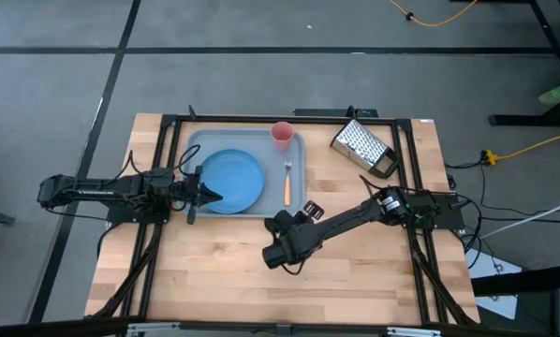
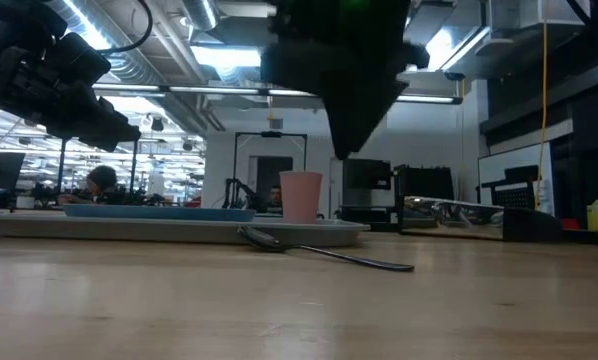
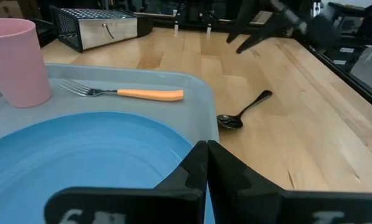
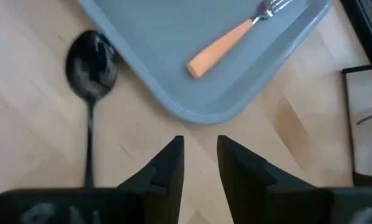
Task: Pick and place plate/cup/fork/spoon on tray
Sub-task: Put the black spoon to the left of the orange fork on the serving tray
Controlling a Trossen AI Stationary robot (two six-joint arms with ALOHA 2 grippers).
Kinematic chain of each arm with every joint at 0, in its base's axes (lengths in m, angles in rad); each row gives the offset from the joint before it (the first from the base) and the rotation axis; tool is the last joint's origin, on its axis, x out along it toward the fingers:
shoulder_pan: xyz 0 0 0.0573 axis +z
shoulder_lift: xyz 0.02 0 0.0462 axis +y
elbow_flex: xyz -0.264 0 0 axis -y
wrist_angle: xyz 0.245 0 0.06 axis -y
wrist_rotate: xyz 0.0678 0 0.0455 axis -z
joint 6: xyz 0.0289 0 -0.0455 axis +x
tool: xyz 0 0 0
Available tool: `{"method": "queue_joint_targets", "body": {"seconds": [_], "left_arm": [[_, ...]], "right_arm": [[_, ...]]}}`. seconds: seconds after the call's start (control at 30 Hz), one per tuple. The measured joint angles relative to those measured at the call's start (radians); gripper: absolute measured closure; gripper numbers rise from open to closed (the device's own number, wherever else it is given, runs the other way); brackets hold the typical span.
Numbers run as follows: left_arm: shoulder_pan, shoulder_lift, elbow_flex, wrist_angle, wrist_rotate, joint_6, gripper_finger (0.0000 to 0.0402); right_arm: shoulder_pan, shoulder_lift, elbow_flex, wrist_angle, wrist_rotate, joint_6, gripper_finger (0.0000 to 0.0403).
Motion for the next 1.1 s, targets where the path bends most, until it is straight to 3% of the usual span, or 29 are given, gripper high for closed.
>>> {"method": "queue_joint_targets", "body": {"seconds": [0.3, 0.57, 0.73, 0.87, 1.1], "left_arm": [[0.0, 0.0, 0.0, 0.0, 0.0, 0.0, 0.0401], [0.0, 0.0, 0.0, 0.001, 0.0, 0.0, 0.0401], [0.0, 0.0, 0.0, 0.001, 0.0, 0.0, 0.0401], [0.0, 0.0, 0.0, 0.001, 0.0, 0.0, 0.0401], [0.0, 0.0, 0.0, 0.001, 0.0, 0.0, 0.0401]], "right_arm": [[-0.007, -0.009, -0.2, 0.221, -0.016, -0.011, 0.0302], [-0.007, -0.255, -0.497, 0.423, 0.058, 0.018, 0.0302], [-0.023, -0.35, -0.683, 0.72, -0.087, 0.034, 0.0302], [-0.053, -0.319, -0.674, 0.775, -0.209, -0.013, 0.0302], [-0.068, -0.248, -0.537, 0.754, -0.232, -0.216, 0.0302]]}}
